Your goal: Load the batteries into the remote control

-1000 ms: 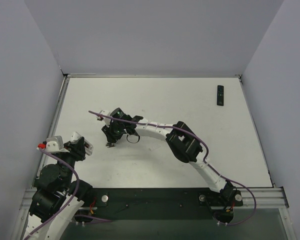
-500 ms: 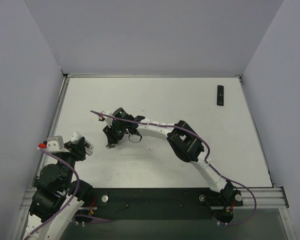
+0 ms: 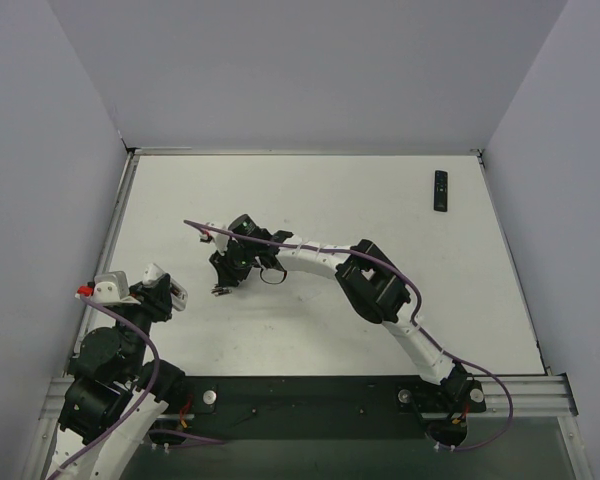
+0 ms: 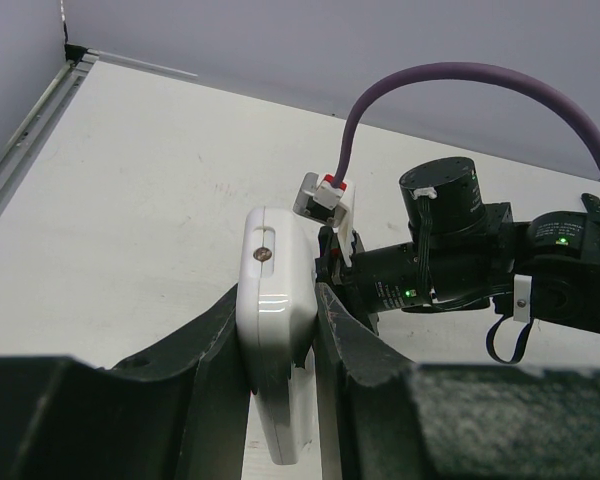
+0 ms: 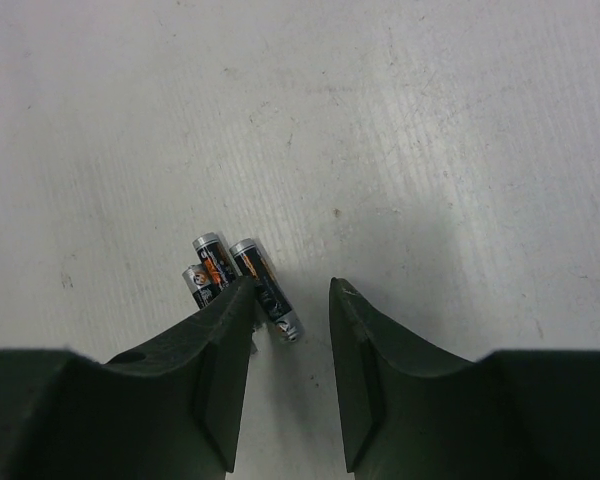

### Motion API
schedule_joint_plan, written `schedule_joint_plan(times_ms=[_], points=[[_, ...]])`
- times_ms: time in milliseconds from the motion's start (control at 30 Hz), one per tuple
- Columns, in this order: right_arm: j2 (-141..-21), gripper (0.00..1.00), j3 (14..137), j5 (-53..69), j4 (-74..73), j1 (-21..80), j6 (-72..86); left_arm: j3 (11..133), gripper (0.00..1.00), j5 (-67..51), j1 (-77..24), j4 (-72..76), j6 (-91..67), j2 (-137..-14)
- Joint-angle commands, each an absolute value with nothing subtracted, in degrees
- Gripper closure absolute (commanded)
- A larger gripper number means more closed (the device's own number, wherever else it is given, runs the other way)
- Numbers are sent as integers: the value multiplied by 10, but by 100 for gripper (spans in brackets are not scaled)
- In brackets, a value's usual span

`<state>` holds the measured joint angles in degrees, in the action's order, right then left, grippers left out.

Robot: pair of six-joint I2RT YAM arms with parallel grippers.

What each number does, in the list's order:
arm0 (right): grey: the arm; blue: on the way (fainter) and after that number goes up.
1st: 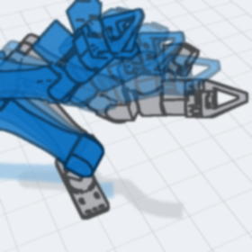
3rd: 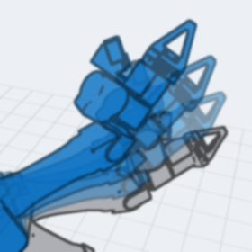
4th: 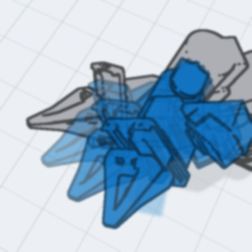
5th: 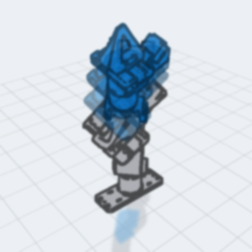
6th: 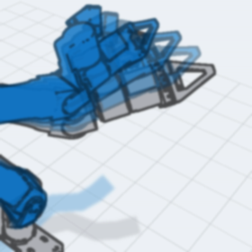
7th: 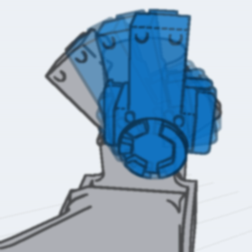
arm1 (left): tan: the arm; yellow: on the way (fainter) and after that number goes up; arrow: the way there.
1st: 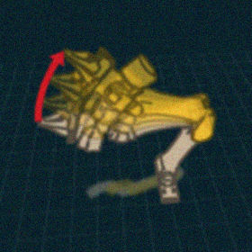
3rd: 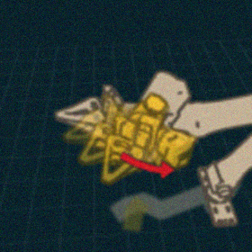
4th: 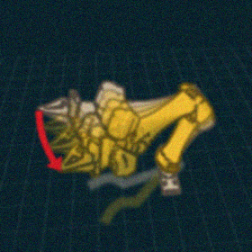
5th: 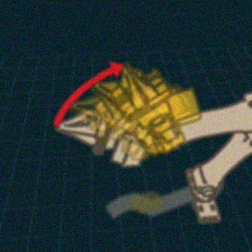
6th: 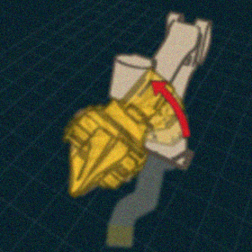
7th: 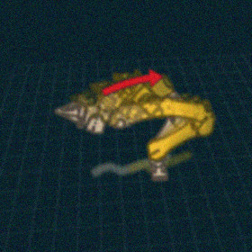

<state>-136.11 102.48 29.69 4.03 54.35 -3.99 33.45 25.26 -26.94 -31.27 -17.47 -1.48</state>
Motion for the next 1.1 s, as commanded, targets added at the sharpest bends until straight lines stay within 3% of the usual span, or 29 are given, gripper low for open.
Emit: schedule_joint_plan(times_ms=[0, 400, 733, 1067], points=[[-1335, 70, 1010, 279, 8, 542, -60, 337, 100, 247, -266, -292, -167, -22], [-1328, 77, 994, 213, -33, 553, -119, 337, 100, 244, -265, -292, -168, -23], [-1301, 100, 959, 158, -41, 561, -160, 337, 100, 241, -264, -293, -168, -24], [-1162, 100, 780, 134, -20, 540, -105, 324, 100, 187, -263, -280, -234, -40]])
